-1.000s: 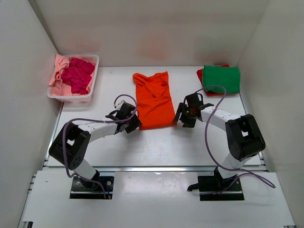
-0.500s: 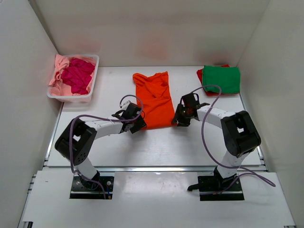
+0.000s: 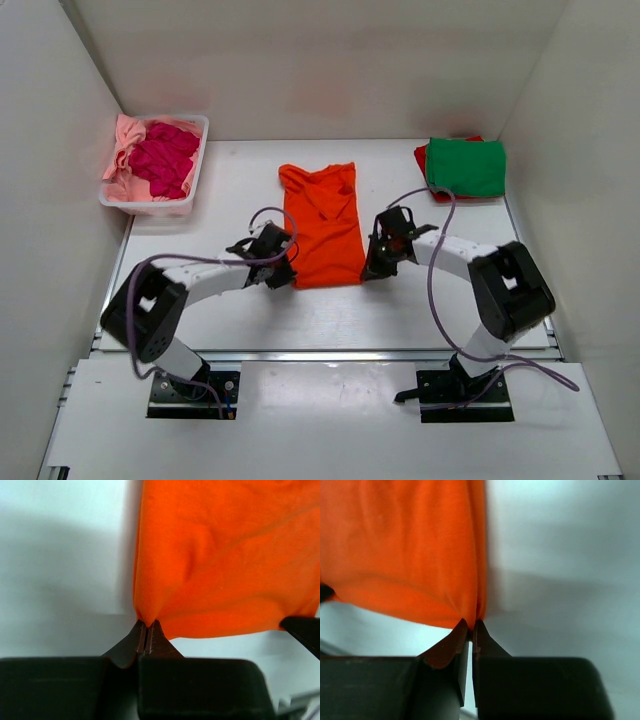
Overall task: Fold and stack the t-shirts
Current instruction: Grab one side of the 2/3 rectangular tshirt with both arms
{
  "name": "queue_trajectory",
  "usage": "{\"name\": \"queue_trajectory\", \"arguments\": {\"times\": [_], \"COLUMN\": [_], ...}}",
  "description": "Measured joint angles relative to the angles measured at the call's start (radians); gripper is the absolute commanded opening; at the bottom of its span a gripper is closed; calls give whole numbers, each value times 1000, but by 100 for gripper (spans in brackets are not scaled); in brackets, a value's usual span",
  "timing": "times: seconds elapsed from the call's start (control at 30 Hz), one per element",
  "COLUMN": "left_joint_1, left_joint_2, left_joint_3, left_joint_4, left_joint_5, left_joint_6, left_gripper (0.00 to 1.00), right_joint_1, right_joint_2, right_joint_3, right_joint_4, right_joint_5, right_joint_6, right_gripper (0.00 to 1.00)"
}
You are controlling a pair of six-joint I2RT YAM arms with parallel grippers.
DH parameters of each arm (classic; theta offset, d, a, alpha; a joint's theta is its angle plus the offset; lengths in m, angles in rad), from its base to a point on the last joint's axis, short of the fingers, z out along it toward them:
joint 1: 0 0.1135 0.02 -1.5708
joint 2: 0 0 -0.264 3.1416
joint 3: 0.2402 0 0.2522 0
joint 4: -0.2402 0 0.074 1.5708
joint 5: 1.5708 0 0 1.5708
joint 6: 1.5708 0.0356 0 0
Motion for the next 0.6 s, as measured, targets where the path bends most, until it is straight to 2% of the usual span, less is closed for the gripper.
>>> {"name": "queue_trajectory", "arguments": {"times": [0.13,0.27,0.4,0.6], "left_joint_1": [-33,-143,-237,-204], "left_joint_2": [-230,-441,-541,-592], "left_joint_3": [-126,-173,-173,-93], "left_joint_4": [-128,-288,-409,-507], "left_joint_5": [63,90,126,136], "left_joint_6": [-11,-37,-74,-95], "left_gripper": [0,0,0,0], "right_joint_1": [93,215,296,259], "right_joint_2": [-197,-417,-591,-741], "right_joint_3": [-150,-282,-338,-299], "right_joint_4": [-68,-145,-256,-360], "right_joint_5": [-56,-111,-144,-142], "right_joint_6": [-8,30,90,120], "right_gripper": [0,0,0,0]}}
